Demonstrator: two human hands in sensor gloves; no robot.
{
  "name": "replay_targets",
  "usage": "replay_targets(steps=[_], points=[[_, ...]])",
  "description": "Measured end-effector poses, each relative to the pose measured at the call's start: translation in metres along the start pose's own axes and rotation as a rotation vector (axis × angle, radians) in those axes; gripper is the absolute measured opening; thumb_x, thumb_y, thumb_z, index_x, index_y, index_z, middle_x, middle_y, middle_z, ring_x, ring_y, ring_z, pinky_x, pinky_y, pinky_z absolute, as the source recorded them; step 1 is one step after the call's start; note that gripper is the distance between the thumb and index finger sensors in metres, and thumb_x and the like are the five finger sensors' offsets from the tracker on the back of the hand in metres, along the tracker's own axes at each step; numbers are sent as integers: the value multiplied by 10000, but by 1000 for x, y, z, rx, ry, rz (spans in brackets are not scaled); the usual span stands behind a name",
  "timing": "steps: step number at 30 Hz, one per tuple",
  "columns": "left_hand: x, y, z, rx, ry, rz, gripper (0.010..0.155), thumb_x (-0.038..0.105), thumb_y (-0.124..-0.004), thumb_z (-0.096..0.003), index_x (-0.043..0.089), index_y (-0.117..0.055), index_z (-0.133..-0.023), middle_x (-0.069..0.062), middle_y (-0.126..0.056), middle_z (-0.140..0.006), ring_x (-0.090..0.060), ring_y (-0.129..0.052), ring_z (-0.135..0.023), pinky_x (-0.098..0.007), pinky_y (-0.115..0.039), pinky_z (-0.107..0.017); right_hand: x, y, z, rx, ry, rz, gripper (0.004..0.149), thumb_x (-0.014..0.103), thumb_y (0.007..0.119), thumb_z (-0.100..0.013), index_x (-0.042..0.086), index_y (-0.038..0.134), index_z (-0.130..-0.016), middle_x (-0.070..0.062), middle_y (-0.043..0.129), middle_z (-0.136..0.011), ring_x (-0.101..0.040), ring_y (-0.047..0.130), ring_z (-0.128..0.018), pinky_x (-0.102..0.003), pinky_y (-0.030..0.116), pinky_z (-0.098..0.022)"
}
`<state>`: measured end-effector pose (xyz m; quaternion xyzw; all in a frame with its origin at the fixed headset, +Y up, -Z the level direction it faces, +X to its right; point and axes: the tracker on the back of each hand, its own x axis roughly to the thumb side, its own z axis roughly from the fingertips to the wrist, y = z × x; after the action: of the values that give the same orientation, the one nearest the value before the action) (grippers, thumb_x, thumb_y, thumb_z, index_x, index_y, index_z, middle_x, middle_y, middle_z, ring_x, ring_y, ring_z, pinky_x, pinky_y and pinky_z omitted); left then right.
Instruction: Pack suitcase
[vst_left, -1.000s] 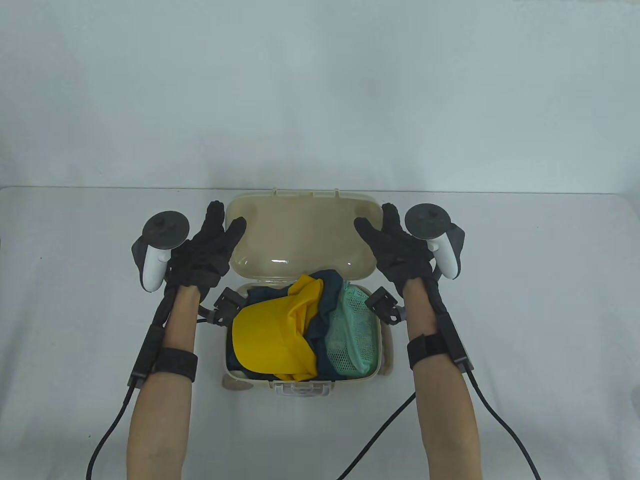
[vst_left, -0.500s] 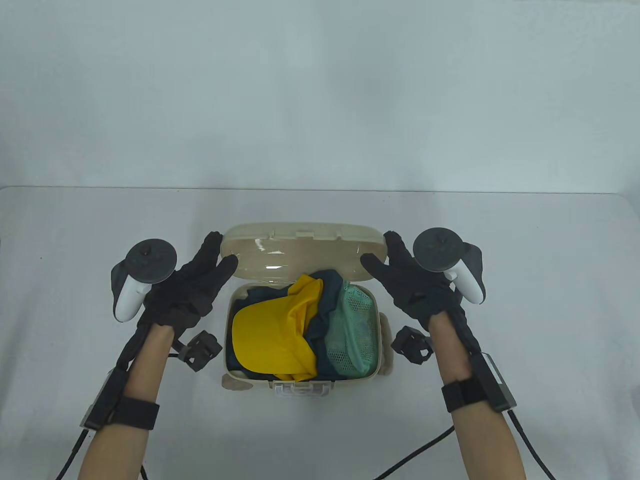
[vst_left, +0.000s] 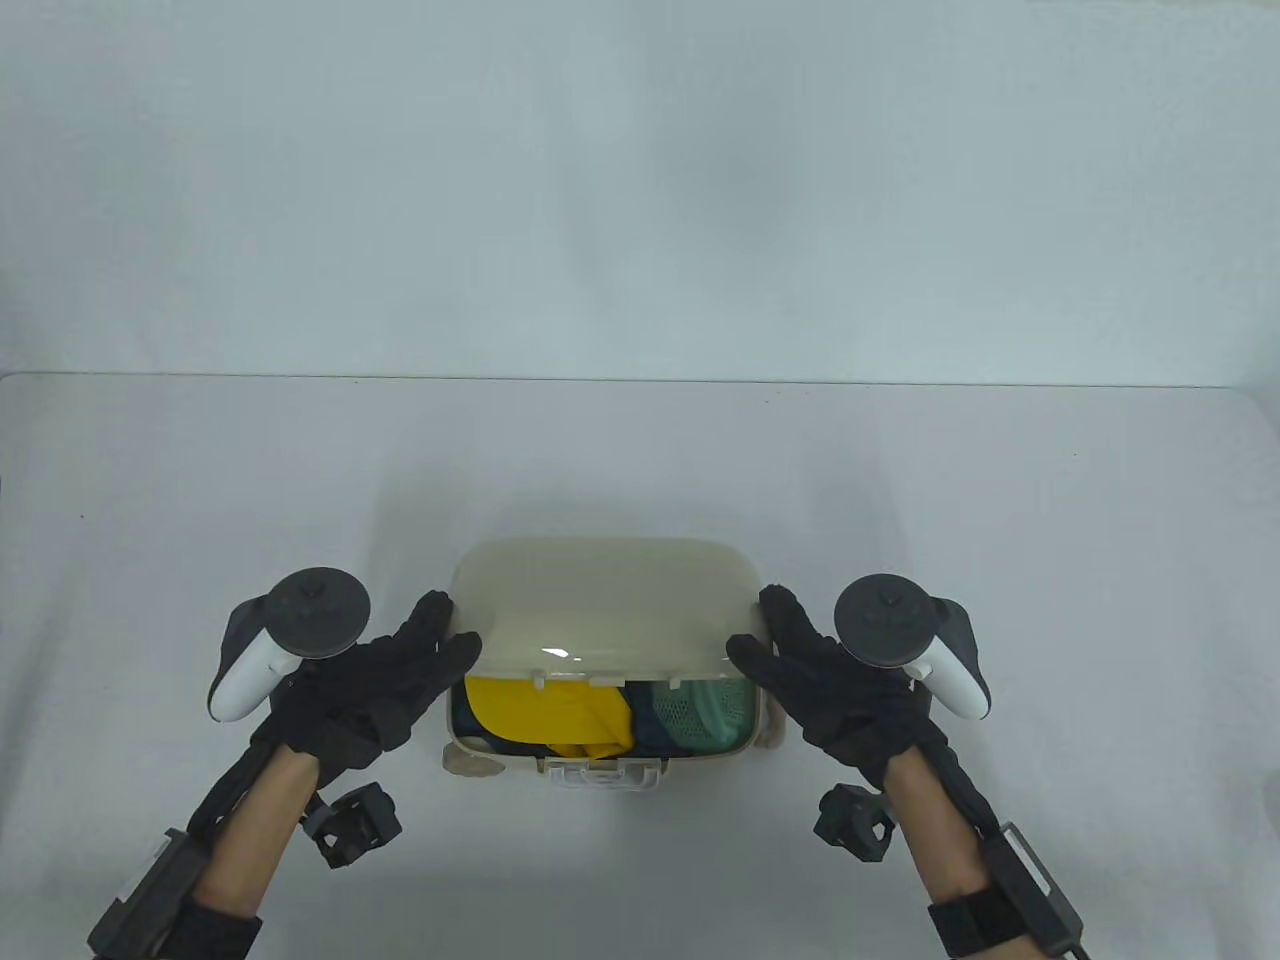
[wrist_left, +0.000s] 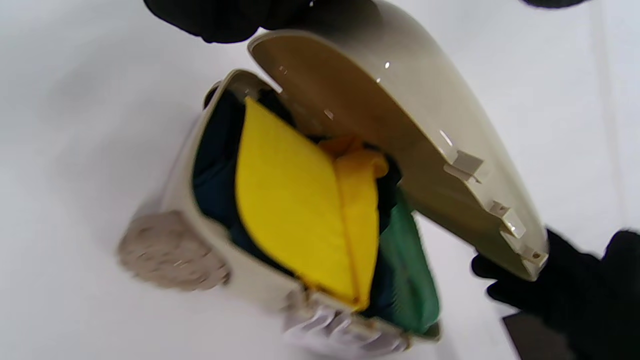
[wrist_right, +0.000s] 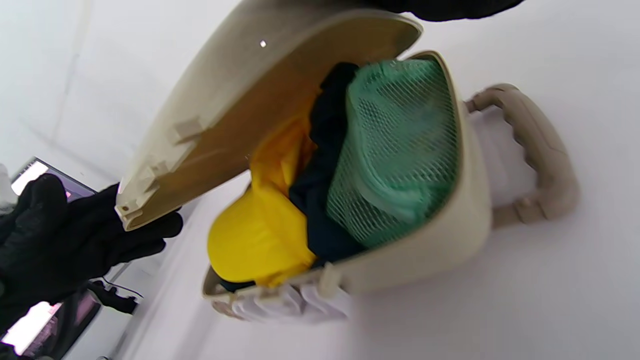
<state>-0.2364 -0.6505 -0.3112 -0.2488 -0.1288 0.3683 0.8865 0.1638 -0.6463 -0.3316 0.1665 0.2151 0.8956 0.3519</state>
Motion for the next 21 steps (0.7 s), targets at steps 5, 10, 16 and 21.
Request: replay_targets(steps=[5, 10, 16, 21], points=[[-8, -19, -11, -44, 52, -20, 982, 674, -474, -520, -29, -131, -1113, -391, -260, -1147, -597, -397, -1031, -598, -462, -745, -11, 15, -8, 31, 57, 40, 1017, 713, 440, -497, -69, 203, -1102, -394, 365, -1121, -616, 488, -995, -648, 517, -696], [-15, -32, -27, 8, 85, 8, 977, 670, -486, -514, -10, -124, -1113, -390, -243, -1148, -599, -379, -1032, -598, -448, -749, -19, 23, -23, 14, 100, 53, 1040, 725, 468, -481, -63, 190, -1100, -404, 336, -1121, -622, 473, -999, -647, 513, -702], [-16, -36, -36, 28, 108, -19, 968, 672, -487, -509, 20, -113, -1118, -375, -237, -1154, -586, -368, -1041, -593, -436, -756, -23, 28, -32, 4, 132, 110, 1033, 719, 473, -481, -57, 176, -1096, -401, 329, -1123, -619, 466, -1003, -645, 507, -706], [-11, -37, -37, 17, 125, -194, 976, 662, -509, -503, 0, -128, -1109, -369, -292, -1155, -574, -432, -1039, -585, -483, -749, -19, 28, -33, -3, 133, 229, 1024, 706, 483, -483, -65, 198, -1092, -395, 370, -1122, -611, 504, -996, -644, 530, -698]])
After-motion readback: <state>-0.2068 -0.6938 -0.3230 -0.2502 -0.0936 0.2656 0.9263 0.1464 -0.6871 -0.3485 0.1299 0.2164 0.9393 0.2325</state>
